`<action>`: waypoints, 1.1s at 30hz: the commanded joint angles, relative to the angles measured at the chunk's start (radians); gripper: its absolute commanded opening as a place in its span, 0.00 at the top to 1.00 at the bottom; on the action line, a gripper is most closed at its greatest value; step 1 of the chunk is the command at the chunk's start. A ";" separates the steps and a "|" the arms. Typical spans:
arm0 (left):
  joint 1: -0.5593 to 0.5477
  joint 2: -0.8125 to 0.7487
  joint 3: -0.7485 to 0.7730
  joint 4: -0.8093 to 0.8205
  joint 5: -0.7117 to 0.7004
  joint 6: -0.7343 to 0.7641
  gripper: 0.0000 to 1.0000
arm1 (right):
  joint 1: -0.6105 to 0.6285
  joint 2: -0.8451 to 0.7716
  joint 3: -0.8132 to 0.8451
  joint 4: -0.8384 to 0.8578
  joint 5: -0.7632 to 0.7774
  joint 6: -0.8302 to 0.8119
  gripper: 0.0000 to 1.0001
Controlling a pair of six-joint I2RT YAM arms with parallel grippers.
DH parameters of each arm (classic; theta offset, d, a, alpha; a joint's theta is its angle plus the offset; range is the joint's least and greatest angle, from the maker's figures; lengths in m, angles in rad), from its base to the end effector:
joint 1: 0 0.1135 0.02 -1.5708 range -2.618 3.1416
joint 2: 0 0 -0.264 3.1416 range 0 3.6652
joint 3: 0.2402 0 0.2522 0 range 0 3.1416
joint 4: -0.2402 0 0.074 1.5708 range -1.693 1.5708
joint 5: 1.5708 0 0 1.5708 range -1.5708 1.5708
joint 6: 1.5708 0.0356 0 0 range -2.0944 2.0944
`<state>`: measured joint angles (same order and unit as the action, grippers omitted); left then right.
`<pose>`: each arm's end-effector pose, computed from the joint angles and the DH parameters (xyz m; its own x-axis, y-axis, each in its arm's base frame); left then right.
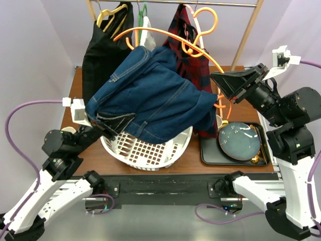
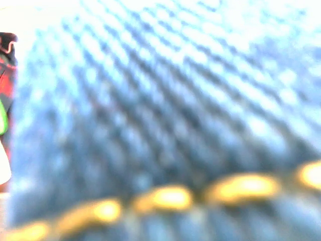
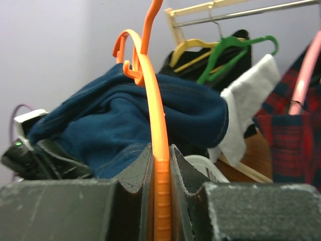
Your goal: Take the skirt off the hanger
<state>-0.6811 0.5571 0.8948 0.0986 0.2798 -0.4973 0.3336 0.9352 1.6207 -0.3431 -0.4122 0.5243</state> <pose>0.0756 -0.0739 0.4366 -0.0929 -0.5149 -0.8522 0.8594 0.3908 -0.3298 0.1043 0.0512 0.5633 -0.0541 0.4667 -0.8828 -0.7272 0.5874 0.3551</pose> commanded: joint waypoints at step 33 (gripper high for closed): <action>0.003 -0.200 0.417 -0.448 -0.396 0.186 1.00 | -0.018 -0.108 0.013 0.072 0.464 -0.159 1.00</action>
<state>-0.6811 0.3557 1.2812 -0.3901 -0.0696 -0.3439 0.3225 0.8352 1.6123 -0.3637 -0.0330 0.3630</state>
